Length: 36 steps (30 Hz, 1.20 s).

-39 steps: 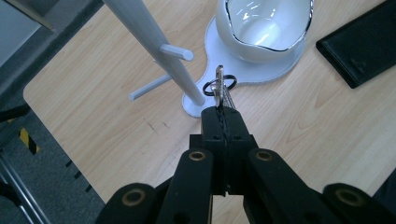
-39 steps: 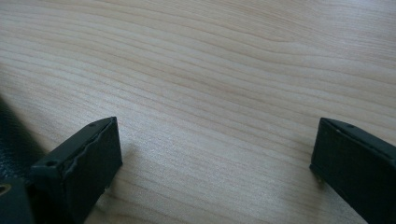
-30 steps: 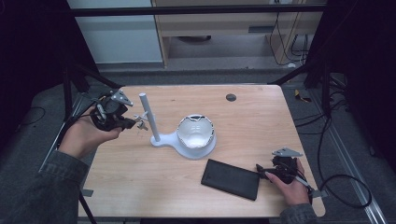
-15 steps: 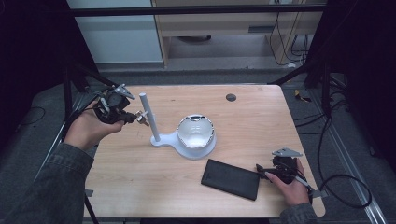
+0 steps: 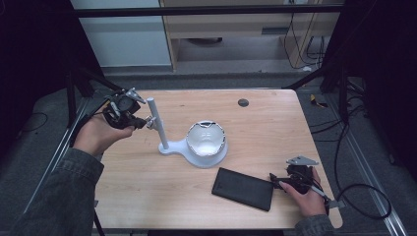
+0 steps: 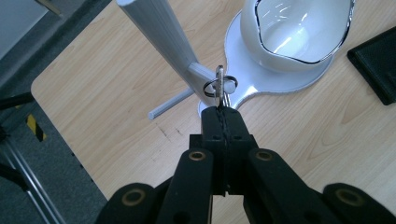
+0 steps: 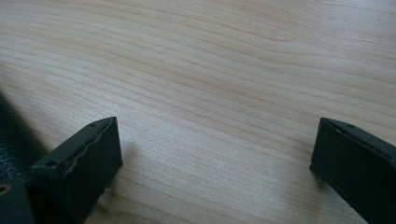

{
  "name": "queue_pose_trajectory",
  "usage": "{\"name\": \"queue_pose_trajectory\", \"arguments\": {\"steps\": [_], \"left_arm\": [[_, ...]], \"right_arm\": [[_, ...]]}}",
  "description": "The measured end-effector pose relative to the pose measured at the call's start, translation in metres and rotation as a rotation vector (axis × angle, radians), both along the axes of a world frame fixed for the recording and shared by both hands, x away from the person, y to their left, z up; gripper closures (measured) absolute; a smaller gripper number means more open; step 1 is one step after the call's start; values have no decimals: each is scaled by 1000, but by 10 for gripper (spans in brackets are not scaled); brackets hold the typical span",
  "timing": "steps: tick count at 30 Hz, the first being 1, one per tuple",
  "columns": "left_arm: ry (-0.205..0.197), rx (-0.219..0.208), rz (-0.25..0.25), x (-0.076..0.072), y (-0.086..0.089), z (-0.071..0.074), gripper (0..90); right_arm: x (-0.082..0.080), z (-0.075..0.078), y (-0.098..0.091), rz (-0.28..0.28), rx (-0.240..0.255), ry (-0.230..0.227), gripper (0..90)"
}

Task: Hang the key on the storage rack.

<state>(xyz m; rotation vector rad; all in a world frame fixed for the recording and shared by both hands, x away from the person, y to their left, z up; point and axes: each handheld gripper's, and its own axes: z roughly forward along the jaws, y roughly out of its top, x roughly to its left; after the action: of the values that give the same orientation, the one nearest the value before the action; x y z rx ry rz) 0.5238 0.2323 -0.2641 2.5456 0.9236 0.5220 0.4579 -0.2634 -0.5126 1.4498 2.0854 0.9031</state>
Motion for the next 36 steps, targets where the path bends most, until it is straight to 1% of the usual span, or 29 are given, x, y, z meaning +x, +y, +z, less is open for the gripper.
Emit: {"name": "queue_pose_trajectory", "arguments": {"steps": [3, 4, 5, 6, 9, 10, 17, 25, 27, 28, 29, 30, 31, 32, 33, 34, 35, 36], "left_arm": [[5, 3, 3, 1, 1, -2, 898], [8, -7, 9, 4, 2, -4, 898], [8, -7, 9, 4, 2, -4, 898], [13, -19, 12, 5, 3, -6, 898], [13, -21, 9, 6, 4, -8, 898], [15, -32, 11, 7, 6, -9, 898], [16, -62, 11, 5, 11, -12, 898], [11, -72, 13, 5, 12, -14, 896], [6, -76, 7, 4, 13, -14, 891], [-19, -98, 2, 1, 15, -14, 866], [-32, -105, 2, -1, 17, -14, 808], [-49, -109, 3, -5, 19, -14, 775], [-49, -109, 3, -5, 19, -14, 740], [-88, -114, 10, -11, 25, -15, 708], [-88, -114, 10, -11, 25, -15, 687], [-128, -130, 8, -19, 31, -16, 672], [-128, -130, 8, -19, 31, -16, 655], [-145, -151, 4, -28, 35, -19, 639]], "right_arm": [[0, 0, 0, 1, -2, -2, 18], [0, 0, 0, 1, -2, -2, 19], [0, 0, 0, 1, -2, -2, 19], [0, 0, 0, 2, -3, -2, 18], [0, 0, 0, 2, -2, -2, 18], [0, 0, 0, 3, -2, -2, 18], [0, 0, 0, 2, -2, -2, 19], [0, 0, 0, 2, -2, -1, 18], [0, 0, 0, 2, 1, -1, 18], [0, 0, 0, 2, 0, -1, 18], [0, 0, 0, 2, 1, -1, 18], [0, 0, 0, 2, 1, -1, 18], [0, 0, 0, 2, 1, -1, 18], [0, 0, 0, 2, 0, -1, 18], [0, 0, 0, 2, 0, -1, 18], [0, 0, 0, 2, 0, -1, 18], [0, 0, 0, 2, 0, -1, 18], [0, 0, 0, 2, 0, -1, 18]]}}
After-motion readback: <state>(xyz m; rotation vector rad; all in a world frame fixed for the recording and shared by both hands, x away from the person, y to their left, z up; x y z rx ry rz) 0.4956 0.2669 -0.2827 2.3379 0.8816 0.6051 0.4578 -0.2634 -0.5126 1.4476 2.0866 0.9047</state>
